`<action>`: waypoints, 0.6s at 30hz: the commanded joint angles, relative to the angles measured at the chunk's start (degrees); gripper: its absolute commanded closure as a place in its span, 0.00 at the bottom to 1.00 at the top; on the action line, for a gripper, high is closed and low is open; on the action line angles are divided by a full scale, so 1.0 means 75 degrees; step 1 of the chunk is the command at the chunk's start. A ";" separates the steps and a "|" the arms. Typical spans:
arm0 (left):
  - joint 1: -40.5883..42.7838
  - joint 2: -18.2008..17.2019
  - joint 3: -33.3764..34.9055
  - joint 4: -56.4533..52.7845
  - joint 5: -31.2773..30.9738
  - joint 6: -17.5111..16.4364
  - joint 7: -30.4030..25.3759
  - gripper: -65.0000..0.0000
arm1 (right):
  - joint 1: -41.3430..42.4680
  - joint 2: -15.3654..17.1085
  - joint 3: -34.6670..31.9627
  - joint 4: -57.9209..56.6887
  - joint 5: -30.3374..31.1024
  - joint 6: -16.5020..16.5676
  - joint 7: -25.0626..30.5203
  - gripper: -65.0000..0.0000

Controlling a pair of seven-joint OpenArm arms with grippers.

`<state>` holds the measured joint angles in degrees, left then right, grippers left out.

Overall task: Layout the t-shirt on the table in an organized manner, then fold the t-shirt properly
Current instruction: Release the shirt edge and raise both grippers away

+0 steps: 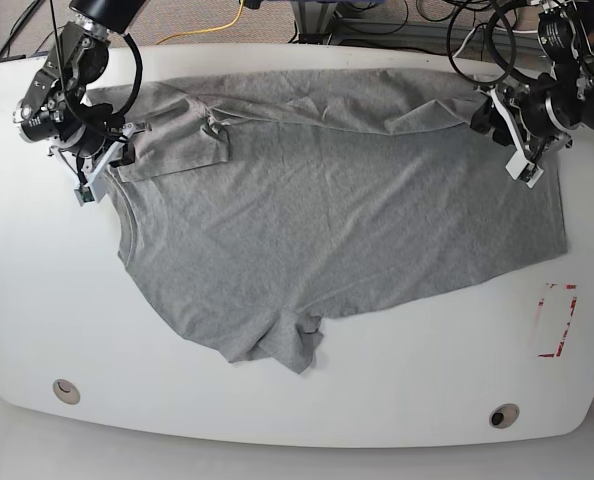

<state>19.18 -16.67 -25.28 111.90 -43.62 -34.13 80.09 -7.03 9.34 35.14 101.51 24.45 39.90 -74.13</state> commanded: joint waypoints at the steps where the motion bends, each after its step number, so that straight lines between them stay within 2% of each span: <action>1: 0.0227 -0.0116 -0.0035 0.0125 -0.0168 -0.0038 -0.0159 0.65 | -0.0241 -0.0021 -0.0014 0.0079 0.0110 0.0013 0.0348 0.86; 7: 0.0449 -0.0140 -0.0035 -0.0051 -0.0157 -0.0015 -0.0159 0.65 | -0.0405 0.0167 -0.0541 -0.0589 0.0087 0.0013 0.1028 0.86; 12: 0.0449 -0.0433 0.0223 -0.0144 0.0593 -0.0050 -0.0171 0.65 | -0.0452 0.0225 -0.0670 -0.1327 0.0075 0.0013 0.1696 0.86; 18: 0.0449 -0.0667 0.0528 -0.0133 0.1144 -0.0074 -0.0171 0.65 | -0.0687 0.0424 -0.0647 -0.1890 0.0075 0.0013 0.2001 0.87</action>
<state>22.74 -19.77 -21.67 110.08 -35.33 -34.44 79.26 -10.44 11.40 30.28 88.31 27.75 40.60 -57.34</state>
